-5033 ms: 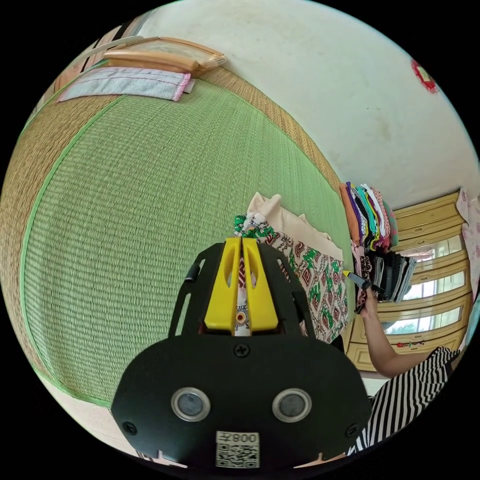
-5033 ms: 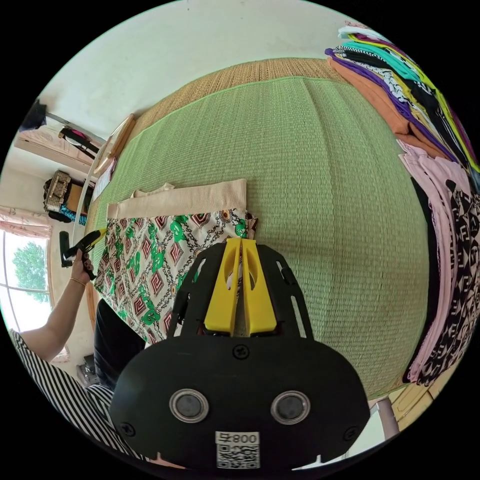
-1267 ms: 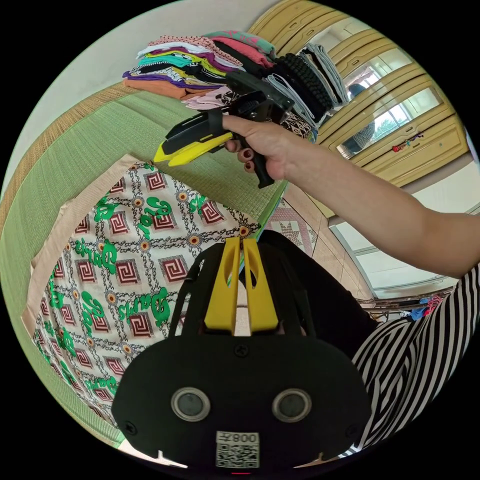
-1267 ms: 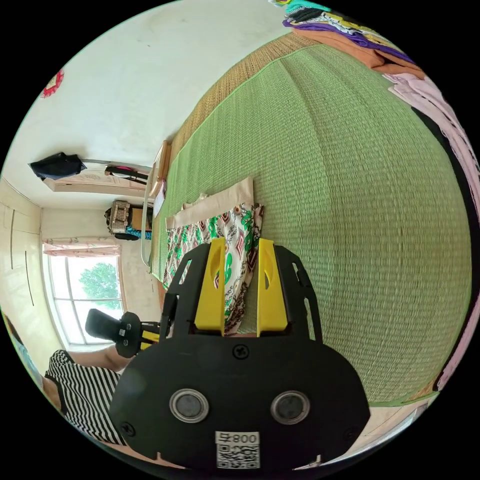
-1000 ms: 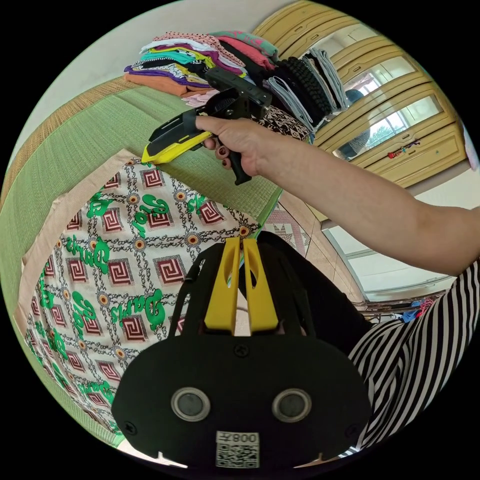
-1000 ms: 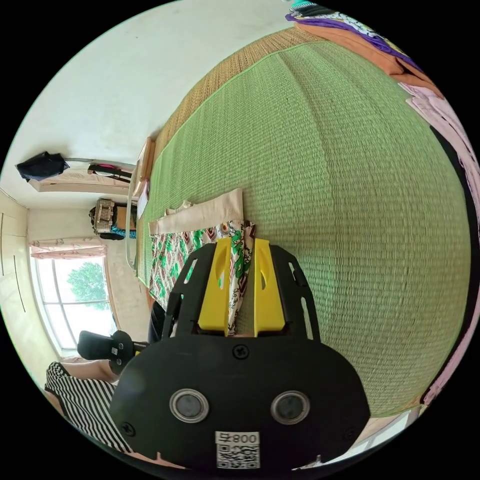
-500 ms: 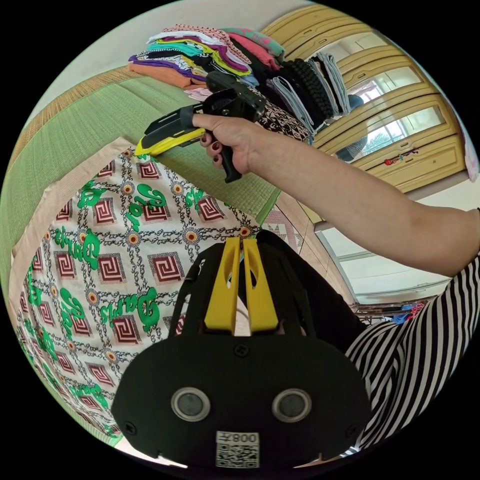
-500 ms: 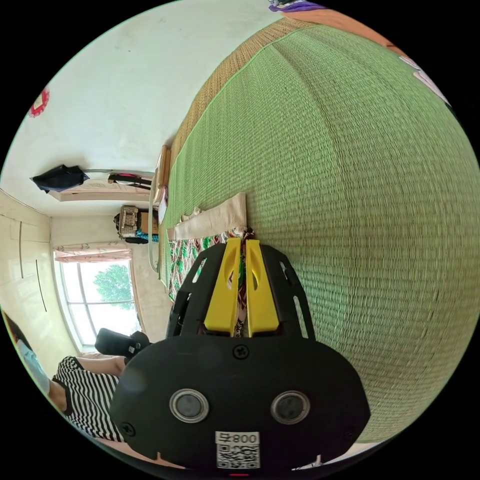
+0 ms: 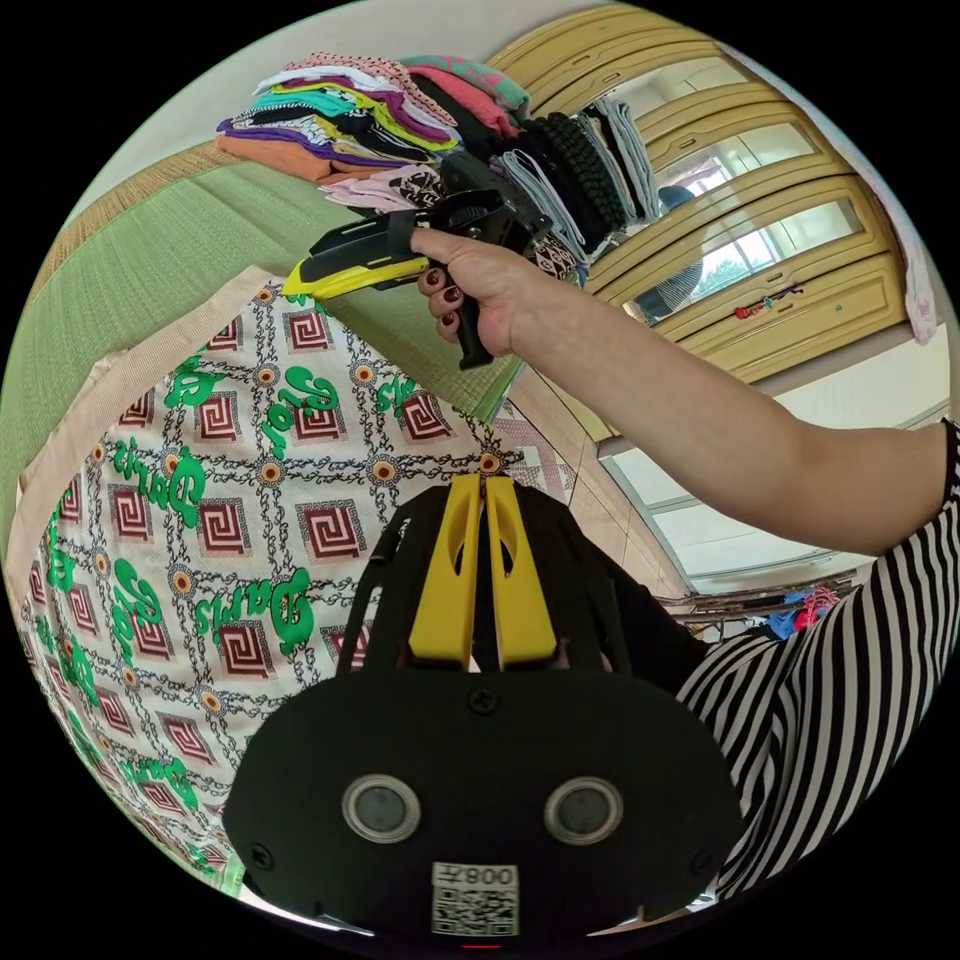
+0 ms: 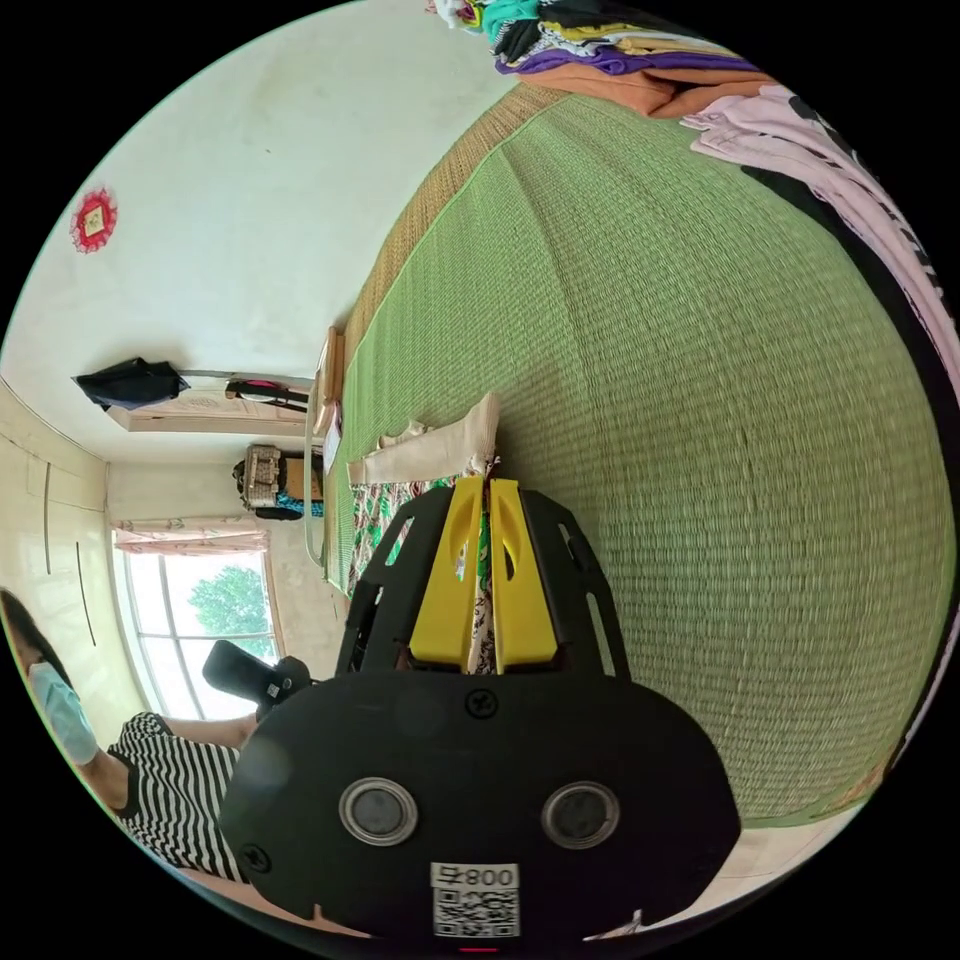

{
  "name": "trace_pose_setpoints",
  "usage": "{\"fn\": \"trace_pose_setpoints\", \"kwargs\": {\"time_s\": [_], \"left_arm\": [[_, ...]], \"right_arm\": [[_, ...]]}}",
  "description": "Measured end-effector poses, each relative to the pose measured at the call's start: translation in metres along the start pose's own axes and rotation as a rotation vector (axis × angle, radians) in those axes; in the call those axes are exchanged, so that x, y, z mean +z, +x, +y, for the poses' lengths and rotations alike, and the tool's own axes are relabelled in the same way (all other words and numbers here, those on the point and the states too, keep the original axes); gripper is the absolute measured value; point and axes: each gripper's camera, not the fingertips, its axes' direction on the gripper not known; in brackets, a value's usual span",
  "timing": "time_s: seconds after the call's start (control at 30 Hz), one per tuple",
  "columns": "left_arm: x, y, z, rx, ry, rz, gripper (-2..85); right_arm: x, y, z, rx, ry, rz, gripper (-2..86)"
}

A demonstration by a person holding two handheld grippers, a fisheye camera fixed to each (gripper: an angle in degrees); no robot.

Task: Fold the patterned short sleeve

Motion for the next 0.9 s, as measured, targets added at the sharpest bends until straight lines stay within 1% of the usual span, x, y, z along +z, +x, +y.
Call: {"fn": "trace_pose_setpoints", "kwargs": {"time_s": [0.2,0.4,0.6,0.87,0.9], "left_arm": [[-0.025,-0.02,0.052,-0.015,0.069,0.019,0.7],[-0.075,-0.05,0.134,-0.06,0.221,0.046,0.6],[-0.129,-0.089,0.246,-0.139,0.398,0.047,0.7],[-0.168,-0.171,0.432,-0.376,0.619,0.078,0.6],[-0.168,-0.177,0.445,-0.392,0.633,0.08,0.6]], "right_arm": [[-0.044,-0.027,0.001,-0.011,0.038,-0.029,0.7],[-0.081,-0.089,-0.008,-0.072,0.074,-0.075,0.8],[-0.099,-0.171,-0.022,-0.146,0.091,-0.123,0.8],[-0.078,-0.29,-0.046,-0.244,0.024,-0.098,0.7],[-0.072,-0.307,-0.05,-0.257,0.007,-0.089,0.7]]}}
